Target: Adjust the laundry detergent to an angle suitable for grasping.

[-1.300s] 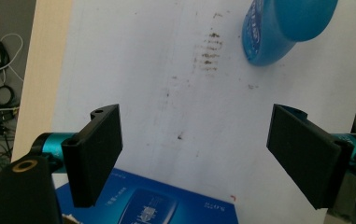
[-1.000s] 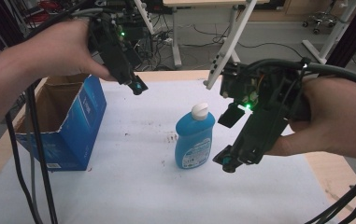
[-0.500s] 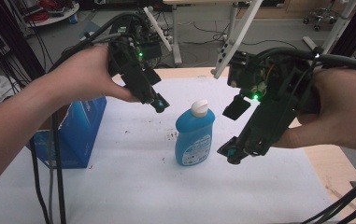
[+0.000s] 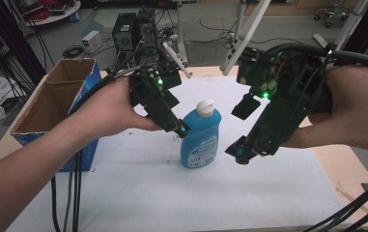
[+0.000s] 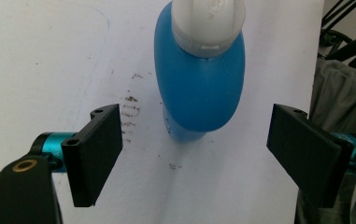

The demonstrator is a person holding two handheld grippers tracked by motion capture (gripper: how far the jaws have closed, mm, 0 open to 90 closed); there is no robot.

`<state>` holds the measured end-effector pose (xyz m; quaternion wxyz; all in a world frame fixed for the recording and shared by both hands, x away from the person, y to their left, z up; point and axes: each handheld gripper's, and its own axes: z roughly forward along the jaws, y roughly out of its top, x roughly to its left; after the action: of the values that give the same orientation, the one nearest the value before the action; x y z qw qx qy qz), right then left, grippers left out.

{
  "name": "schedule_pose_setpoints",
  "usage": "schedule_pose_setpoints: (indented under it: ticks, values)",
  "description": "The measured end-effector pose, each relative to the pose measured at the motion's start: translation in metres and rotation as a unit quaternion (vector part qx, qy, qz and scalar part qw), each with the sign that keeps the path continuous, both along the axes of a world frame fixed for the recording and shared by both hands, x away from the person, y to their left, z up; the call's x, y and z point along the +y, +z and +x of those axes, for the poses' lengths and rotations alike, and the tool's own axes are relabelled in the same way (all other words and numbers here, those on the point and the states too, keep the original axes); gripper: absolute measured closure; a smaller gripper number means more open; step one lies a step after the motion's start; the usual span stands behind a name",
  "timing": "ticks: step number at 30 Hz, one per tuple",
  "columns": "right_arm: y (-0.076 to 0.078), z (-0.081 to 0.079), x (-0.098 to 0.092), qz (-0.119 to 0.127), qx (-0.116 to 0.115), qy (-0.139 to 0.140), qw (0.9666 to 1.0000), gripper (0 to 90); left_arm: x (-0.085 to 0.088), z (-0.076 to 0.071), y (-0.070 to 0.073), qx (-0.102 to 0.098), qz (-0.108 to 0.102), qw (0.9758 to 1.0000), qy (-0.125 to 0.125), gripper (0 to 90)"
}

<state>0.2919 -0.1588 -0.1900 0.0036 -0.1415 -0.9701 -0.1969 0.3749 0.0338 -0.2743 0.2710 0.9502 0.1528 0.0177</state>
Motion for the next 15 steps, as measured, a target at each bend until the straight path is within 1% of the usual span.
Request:
schedule_pose_setpoints:
  ticks: [4,6,8,11,14,15]
  values:
    - [-0.001,0.0,-0.001,0.0,0.0,0.001,1.0,21.5,-0.006,-0.001,-0.01,-0.003,-0.009,0.9999,0.014,18.3]
    - [0.0,0.0,-0.001,-0.001,0.0,-0.001,1.0,21.5,-0.008,-0.001,-0.016,-0.003,-0.007,0.9998,0.019,18.4]
    - [-0.001,0.0,-0.001,-0.001,0.0,-0.003,1.0,21.5,-0.011,-0.002,-0.021,-0.005,-0.009,0.9996,0.025,18.4]
    - [-0.001,0.0,-0.001,0.0,0.0,-0.003,1.0,21.5,-0.014,-0.002,-0.029,-0.009,-0.005,0.9997,0.024,18.4]
    - [-0.002,0.0,-0.001,0.003,0.001,-0.002,1.0,21.5,-0.017,-0.003,-0.038,-0.011,-0.007,0.9994,0.031,18.4]
    - [-0.003,0.0,-0.001,0.002,0.002,-0.004,1.0,21.5,-0.017,-0.002,-0.04,-0.01,-0.003,0.9995,0.03,18.4]
